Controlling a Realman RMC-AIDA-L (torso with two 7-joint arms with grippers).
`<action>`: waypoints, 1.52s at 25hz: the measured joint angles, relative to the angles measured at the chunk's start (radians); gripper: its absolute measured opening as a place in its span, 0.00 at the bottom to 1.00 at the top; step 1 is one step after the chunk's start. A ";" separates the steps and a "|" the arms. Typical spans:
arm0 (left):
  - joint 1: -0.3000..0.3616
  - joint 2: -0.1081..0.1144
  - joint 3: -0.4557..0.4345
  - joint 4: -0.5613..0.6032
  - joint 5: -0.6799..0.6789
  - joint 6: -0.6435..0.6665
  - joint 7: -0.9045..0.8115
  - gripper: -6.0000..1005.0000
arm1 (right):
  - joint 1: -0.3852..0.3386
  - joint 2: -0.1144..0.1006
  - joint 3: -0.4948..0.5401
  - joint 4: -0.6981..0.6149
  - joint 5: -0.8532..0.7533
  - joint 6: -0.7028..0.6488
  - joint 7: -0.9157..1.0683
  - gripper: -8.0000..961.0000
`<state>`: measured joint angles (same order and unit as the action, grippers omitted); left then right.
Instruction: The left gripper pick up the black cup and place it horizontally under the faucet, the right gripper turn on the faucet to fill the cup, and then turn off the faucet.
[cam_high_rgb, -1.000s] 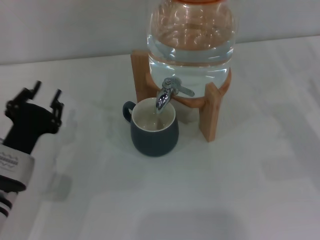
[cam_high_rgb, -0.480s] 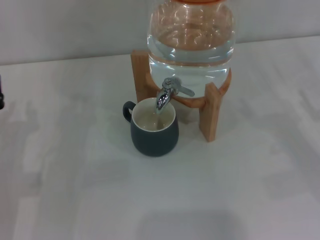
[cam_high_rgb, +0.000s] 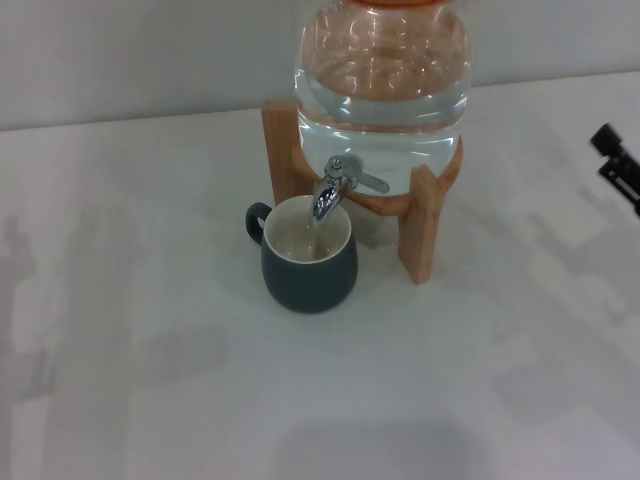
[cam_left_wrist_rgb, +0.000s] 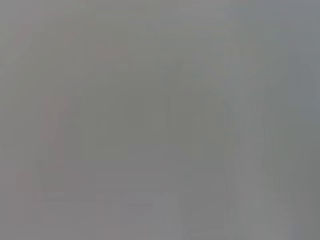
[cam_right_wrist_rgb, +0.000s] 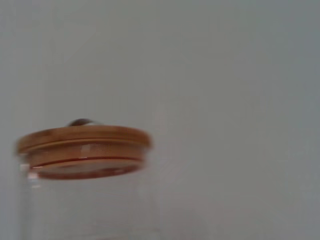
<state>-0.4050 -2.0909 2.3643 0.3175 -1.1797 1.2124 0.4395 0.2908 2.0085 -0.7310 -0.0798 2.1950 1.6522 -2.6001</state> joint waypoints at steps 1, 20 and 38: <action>0.002 0.000 0.001 0.000 0.001 0.000 0.000 0.39 | 0.001 0.000 -0.019 0.002 0.000 0.007 0.001 0.89; 0.000 0.000 0.041 0.000 0.003 -0.049 0.001 0.39 | 0.085 0.014 -0.305 0.099 -0.019 0.056 0.002 0.89; -0.010 0.002 0.046 0.000 0.003 -0.090 0.001 0.39 | 0.180 0.019 -0.319 0.109 -0.091 0.062 0.051 0.89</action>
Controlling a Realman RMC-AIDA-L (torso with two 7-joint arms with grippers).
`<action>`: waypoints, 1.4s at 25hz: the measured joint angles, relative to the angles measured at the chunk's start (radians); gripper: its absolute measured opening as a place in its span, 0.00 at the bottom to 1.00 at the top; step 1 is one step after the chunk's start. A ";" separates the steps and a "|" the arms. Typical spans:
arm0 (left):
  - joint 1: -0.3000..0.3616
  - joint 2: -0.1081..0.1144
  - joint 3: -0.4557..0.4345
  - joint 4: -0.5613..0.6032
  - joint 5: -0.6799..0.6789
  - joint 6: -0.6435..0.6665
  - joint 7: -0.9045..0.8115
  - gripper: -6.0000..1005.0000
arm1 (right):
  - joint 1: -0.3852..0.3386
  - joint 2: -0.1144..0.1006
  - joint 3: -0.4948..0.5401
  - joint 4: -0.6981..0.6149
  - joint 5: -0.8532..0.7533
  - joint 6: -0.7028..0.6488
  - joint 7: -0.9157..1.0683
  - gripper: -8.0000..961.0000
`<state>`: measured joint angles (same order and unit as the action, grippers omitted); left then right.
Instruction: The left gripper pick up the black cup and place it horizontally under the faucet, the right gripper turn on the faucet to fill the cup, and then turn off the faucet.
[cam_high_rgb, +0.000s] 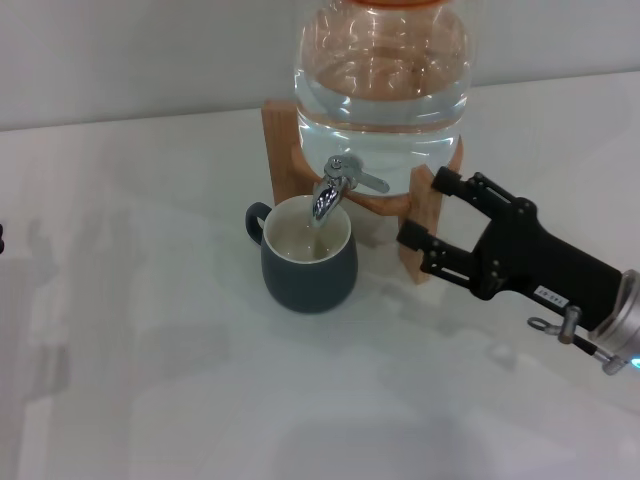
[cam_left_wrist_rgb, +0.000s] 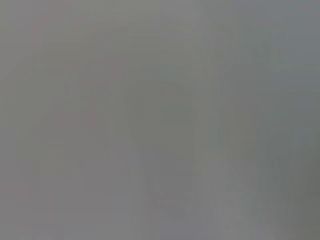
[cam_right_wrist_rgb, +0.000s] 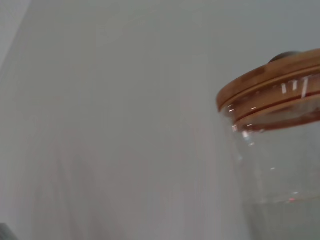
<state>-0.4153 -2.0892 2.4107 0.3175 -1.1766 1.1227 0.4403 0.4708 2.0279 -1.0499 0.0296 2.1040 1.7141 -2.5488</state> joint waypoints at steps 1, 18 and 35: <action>-0.001 0.000 0.003 0.000 0.000 0.000 0.000 0.39 | 0.007 0.000 -0.001 0.005 -0.007 -0.001 0.002 0.89; -0.004 0.000 0.007 -0.001 0.002 -0.026 -0.015 0.39 | 0.065 0.000 0.003 0.020 -0.031 -0.045 0.007 0.89; -0.017 0.001 0.010 -0.020 0.003 -0.028 -0.044 0.39 | 0.087 0.000 -0.001 0.021 -0.062 -0.045 0.029 0.89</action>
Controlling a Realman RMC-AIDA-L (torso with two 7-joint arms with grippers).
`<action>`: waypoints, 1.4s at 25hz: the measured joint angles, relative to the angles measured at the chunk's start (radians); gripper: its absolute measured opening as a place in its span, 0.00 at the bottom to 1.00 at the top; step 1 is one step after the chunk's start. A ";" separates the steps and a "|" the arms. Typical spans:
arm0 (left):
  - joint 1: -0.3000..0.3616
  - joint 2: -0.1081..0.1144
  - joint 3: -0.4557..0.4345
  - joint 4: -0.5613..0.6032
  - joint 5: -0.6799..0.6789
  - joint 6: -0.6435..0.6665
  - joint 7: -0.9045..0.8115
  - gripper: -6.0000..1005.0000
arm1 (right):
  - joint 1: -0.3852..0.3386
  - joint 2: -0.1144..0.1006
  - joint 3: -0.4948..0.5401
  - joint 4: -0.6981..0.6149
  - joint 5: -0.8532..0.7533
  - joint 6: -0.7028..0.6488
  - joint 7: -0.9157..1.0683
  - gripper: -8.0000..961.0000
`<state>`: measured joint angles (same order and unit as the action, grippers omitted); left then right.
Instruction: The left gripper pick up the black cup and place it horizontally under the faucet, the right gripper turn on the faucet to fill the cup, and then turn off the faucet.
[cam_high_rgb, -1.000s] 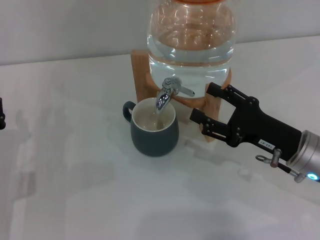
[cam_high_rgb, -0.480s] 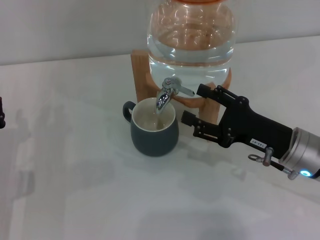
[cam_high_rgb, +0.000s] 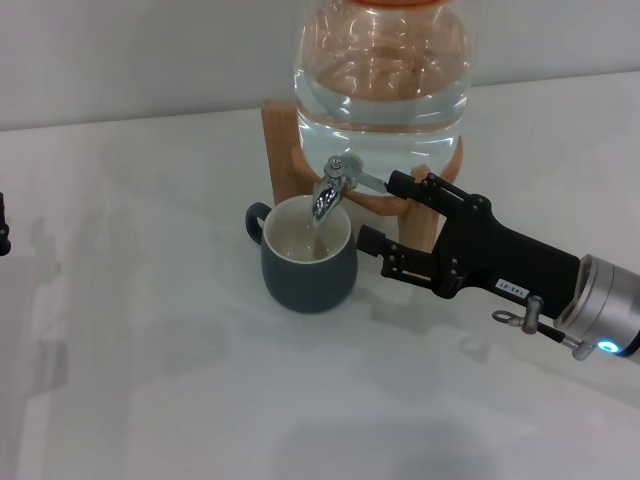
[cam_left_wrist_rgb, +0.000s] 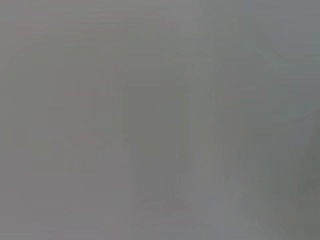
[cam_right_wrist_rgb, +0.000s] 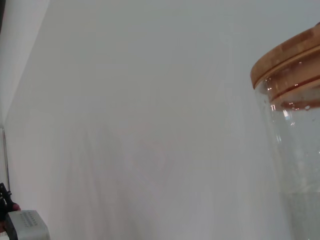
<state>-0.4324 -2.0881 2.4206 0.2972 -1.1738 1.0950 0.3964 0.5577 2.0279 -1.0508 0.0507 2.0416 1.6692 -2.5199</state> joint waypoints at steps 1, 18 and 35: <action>0.000 0.000 0.000 0.000 0.000 0.000 0.000 0.39 | 0.000 0.000 0.000 0.000 -0.001 0.001 0.001 0.89; -0.006 0.000 0.003 -0.001 0.011 0.000 -0.001 0.39 | 0.020 0.000 0.001 0.000 -0.042 0.005 0.027 0.89; -0.013 0.000 0.011 -0.015 0.011 0.000 -0.004 0.39 | 0.038 0.000 0.000 -0.006 -0.054 0.009 0.055 0.89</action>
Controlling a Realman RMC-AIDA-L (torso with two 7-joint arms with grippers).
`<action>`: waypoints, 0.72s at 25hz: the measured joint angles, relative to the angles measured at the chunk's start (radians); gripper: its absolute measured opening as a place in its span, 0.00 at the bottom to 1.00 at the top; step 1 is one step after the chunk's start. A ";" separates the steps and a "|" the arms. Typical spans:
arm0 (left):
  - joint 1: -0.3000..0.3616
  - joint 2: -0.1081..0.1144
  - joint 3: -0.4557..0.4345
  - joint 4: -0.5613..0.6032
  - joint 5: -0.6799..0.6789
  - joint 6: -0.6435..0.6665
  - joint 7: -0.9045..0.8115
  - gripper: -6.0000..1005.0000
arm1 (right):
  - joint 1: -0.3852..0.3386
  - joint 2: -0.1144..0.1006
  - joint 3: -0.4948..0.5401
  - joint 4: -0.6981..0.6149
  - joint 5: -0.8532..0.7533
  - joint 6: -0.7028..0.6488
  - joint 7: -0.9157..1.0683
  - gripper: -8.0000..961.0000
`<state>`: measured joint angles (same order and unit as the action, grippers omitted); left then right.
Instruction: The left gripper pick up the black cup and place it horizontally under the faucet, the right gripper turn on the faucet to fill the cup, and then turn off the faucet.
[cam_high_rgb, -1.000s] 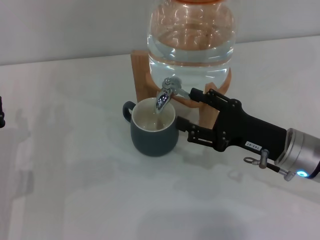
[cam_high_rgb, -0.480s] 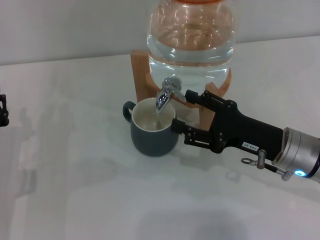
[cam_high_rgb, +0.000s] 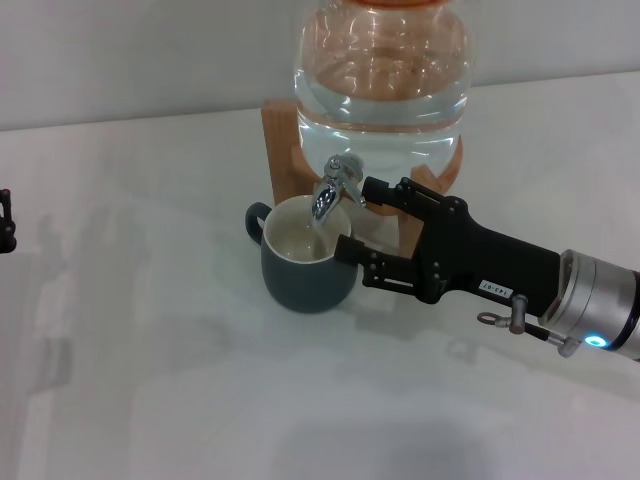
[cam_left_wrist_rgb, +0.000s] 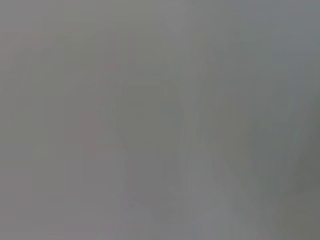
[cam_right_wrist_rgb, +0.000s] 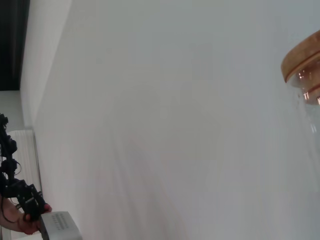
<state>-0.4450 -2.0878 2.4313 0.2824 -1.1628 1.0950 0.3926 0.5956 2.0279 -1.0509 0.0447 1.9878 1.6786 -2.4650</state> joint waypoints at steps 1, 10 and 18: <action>0.000 0.000 0.000 0.000 0.000 0.000 -0.001 0.39 | 0.001 0.000 -0.001 0.000 0.000 0.002 0.000 0.89; -0.002 0.000 0.000 0.000 0.001 -0.010 -0.001 0.39 | 0.006 0.000 -0.011 0.004 -0.001 0.012 0.001 0.89; -0.003 0.000 0.001 0.000 0.002 -0.012 -0.002 0.39 | -0.001 0.000 -0.002 -0.007 0.005 0.006 -0.003 0.89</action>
<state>-0.4479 -2.0878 2.4321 0.2819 -1.1612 1.0826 0.3911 0.5941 2.0279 -1.0531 0.0375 1.9931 1.6842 -2.4683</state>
